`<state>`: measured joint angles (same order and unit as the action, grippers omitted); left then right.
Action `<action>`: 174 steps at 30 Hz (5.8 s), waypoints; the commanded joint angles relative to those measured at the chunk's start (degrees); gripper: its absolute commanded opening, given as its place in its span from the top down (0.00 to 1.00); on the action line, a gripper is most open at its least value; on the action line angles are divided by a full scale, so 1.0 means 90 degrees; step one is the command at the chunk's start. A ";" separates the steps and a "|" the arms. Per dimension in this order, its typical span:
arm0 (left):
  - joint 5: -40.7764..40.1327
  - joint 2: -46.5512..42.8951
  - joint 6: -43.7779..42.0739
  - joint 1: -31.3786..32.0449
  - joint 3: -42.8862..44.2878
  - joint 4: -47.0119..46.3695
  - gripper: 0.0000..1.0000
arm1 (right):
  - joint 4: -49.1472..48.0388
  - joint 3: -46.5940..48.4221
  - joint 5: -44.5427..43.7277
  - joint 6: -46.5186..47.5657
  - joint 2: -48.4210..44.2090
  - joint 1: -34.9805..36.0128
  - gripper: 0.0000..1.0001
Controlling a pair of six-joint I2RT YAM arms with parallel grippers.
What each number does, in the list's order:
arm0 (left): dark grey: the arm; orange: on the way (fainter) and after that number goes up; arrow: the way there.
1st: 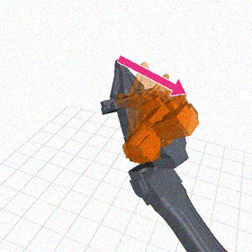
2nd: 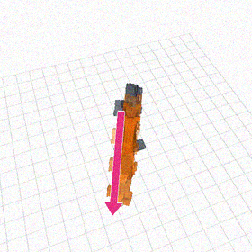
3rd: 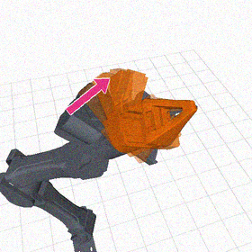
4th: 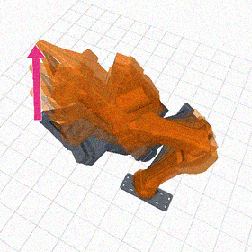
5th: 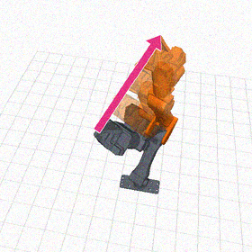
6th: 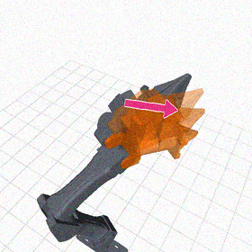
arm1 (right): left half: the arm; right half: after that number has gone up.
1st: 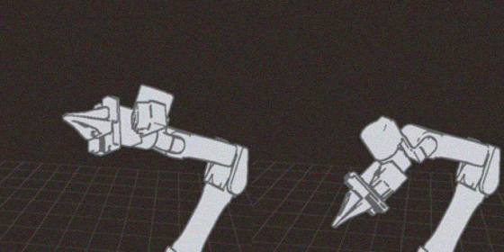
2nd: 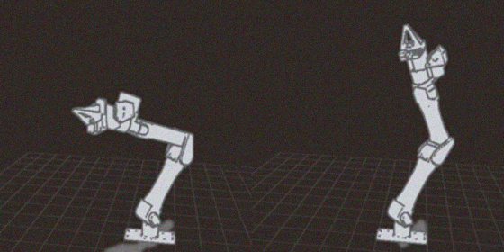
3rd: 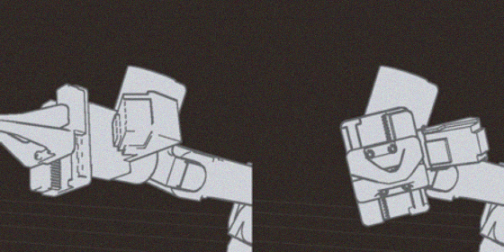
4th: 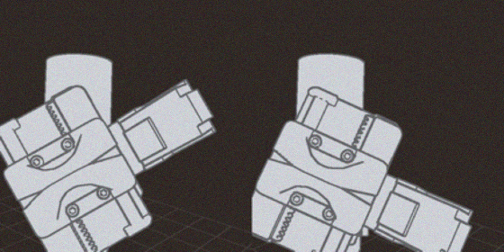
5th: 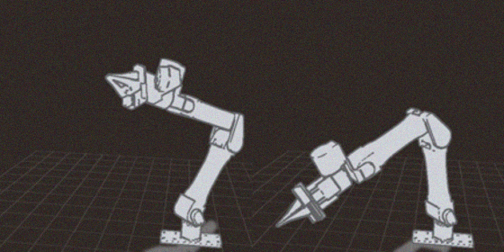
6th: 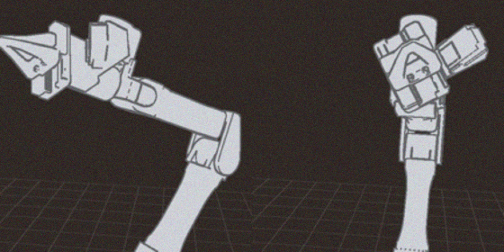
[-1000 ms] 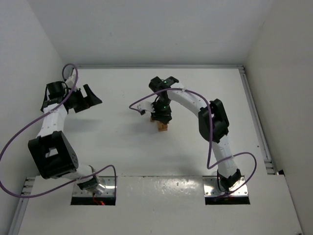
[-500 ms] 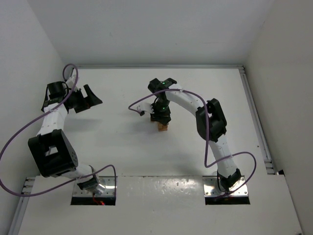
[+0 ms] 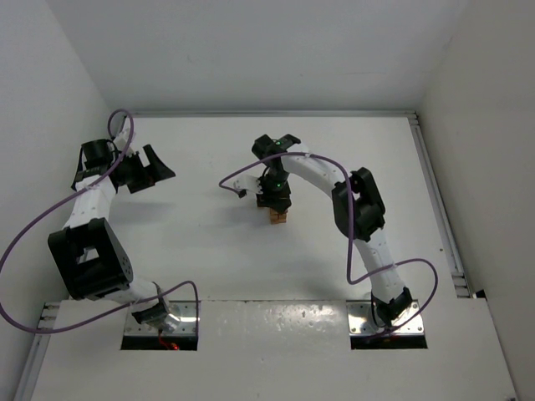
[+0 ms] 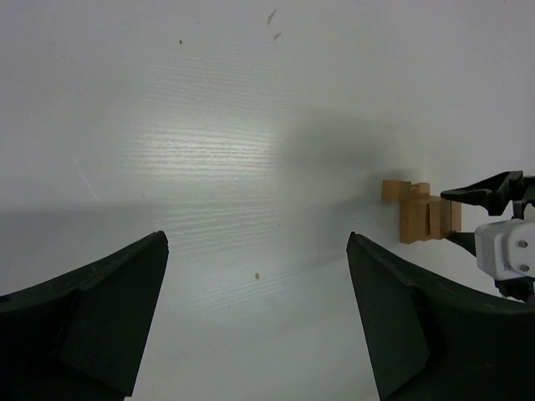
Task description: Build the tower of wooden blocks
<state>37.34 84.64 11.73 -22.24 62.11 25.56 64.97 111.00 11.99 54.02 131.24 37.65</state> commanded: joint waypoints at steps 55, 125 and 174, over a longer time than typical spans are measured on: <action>0.0021 0.0068 0.0055 -0.0048 0.0121 -0.0184 0.10 | 0.0066 0.0294 -0.0238 -0.0113 -0.0090 0.0192 0.68; 0.0206 0.0118 0.0055 -0.0048 0.0179 -0.0184 0.11 | 0.0486 0.0294 -0.0365 -0.0172 -0.0881 0.0397 0.01; -0.0331 0.4219 -0.9173 0.5118 0.3197 0.1984 0.32 | 0.0486 -0.0654 0.2818 -0.2575 -0.2649 -0.3920 0.01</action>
<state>33.43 122.78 -68.75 22.98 90.37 42.65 68.60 102.76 36.23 29.71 106.63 1.76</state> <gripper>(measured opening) 0.665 0.993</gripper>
